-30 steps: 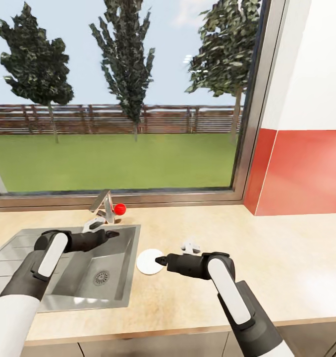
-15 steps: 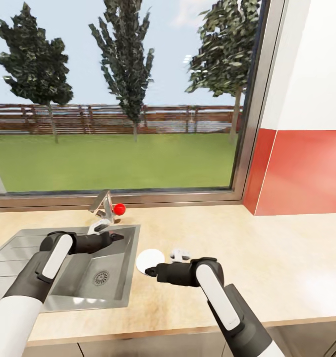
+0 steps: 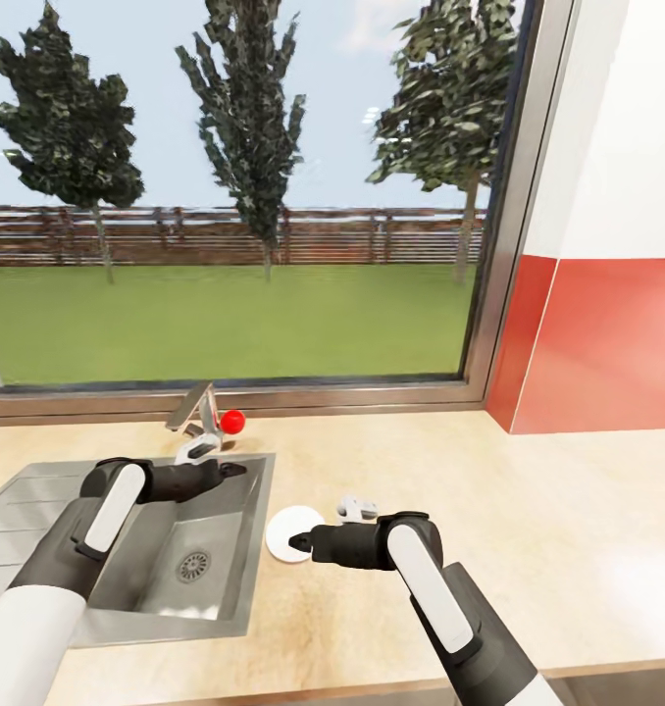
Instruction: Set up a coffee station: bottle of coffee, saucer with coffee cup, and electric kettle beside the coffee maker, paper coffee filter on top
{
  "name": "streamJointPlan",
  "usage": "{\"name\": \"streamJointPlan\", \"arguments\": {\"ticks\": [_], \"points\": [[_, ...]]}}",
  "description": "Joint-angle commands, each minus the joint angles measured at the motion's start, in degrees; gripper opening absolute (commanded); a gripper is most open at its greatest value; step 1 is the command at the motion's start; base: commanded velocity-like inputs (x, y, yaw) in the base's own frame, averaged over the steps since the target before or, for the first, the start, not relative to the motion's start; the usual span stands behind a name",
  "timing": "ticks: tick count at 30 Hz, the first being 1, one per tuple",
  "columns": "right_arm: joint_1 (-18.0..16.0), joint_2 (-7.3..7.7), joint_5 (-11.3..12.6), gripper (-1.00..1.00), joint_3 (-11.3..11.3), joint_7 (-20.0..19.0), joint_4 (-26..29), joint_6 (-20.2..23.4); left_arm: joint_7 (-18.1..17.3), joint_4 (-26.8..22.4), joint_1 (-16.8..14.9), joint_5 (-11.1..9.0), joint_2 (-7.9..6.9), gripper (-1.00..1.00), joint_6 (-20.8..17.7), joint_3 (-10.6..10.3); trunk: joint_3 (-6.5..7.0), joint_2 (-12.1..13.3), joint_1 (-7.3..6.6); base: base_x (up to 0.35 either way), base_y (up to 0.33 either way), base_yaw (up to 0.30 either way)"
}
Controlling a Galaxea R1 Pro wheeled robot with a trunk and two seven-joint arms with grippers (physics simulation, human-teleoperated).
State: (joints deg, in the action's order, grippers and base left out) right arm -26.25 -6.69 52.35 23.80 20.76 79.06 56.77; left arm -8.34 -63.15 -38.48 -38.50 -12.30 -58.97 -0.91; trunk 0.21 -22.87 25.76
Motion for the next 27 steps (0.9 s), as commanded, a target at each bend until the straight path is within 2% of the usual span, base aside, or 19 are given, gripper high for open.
{"name": "streamJointPlan", "arguments": {"ticks": [1, 12, 18, 27], "points": [[-0.03, 0.00, 0.57, 1.00, 0.02, 0.60, 0.04, 0.09, -0.54, -0.02, -0.02, 0.53, 0.01, 1.00, -0.10, -0.05, -0.03, -0.05, 0.03, 0.022, 0.000, 0.000], [-0.03, 0.02, 0.64, 1.00, 0.00, 0.60, 0.37, 0.02, -1.23, 0.04, -0.09, 0.53, 0.18, 1.00, -0.08, -0.03, -0.03, -0.05, 0.03, 0.004, 0.000, 0.000], [-0.03, 0.01, 0.71, 1.00, 0.00, 0.60, 0.47, 0.01, -3.69, 0.10, -0.10, 0.54, 0.10, 1.00, -0.01, -1.20, -0.03, -0.05, 0.03, 0.000, 0.000, 0.000], [-0.03, 0.01, 0.69, 1.00, -0.07, 0.60, 0.48, 0.00, -4.30, 0.13, -0.11, 0.53, -0.14, 1.00, -0.01, -1.80, -0.03, -0.05, 0.03, 0.000, 0.000, 0.000]]}}
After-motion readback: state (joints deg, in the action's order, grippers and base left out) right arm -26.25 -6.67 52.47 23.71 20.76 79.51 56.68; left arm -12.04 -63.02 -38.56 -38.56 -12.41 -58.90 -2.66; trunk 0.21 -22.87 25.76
